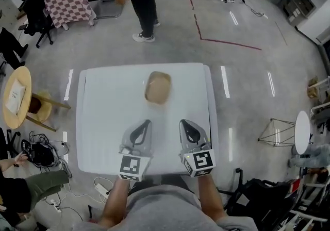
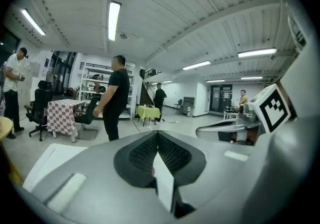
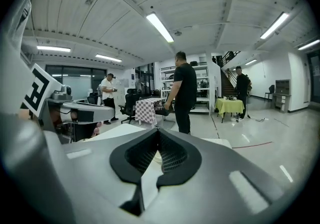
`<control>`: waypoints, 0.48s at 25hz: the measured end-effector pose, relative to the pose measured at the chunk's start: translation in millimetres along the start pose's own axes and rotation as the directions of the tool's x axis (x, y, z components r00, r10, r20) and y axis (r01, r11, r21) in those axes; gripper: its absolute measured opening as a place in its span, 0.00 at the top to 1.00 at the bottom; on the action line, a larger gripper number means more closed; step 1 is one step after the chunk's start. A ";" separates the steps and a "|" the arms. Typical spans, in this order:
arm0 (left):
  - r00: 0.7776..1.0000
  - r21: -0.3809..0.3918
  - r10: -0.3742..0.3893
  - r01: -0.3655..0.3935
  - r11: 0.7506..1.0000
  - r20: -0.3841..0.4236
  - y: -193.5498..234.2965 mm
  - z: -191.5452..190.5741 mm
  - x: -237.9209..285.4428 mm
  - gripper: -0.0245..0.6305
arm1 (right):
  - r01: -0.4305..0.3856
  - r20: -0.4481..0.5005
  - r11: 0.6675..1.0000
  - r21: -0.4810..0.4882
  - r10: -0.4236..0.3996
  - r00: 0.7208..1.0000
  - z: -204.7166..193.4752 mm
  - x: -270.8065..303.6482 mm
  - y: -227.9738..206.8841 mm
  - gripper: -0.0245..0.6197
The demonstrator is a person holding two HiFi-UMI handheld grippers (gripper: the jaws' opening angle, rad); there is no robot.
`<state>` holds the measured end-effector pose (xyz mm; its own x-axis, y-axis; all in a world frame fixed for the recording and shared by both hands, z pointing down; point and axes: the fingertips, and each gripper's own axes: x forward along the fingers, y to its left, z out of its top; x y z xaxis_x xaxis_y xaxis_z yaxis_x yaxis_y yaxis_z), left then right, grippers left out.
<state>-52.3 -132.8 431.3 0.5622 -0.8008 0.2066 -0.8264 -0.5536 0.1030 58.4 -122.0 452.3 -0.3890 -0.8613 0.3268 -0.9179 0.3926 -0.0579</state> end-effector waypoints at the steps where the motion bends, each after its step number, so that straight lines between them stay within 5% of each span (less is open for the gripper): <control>1: 1.000 -0.005 0.011 -0.011 1.000 -0.007 3.5 -3.7 5.3 0.95 | -0.007 -0.007 1.000 0.003 0.007 1.000 -3.2 6.6 -3.6 0.96; 12: 0.992 -0.066 0.094 -0.099 0.993 -0.082 36.1 -51.6 60.8 0.94 | -0.081 -0.088 0.996 0.044 0.084 0.993 -41.8 77.2 -39.6 0.96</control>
<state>-49.7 -189.7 497.8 0.4776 -0.8278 0.2944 -0.8785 -0.4551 0.1457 68.0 -190.5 519.3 -0.4565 -0.7933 0.4028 -0.8861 0.4461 -0.1259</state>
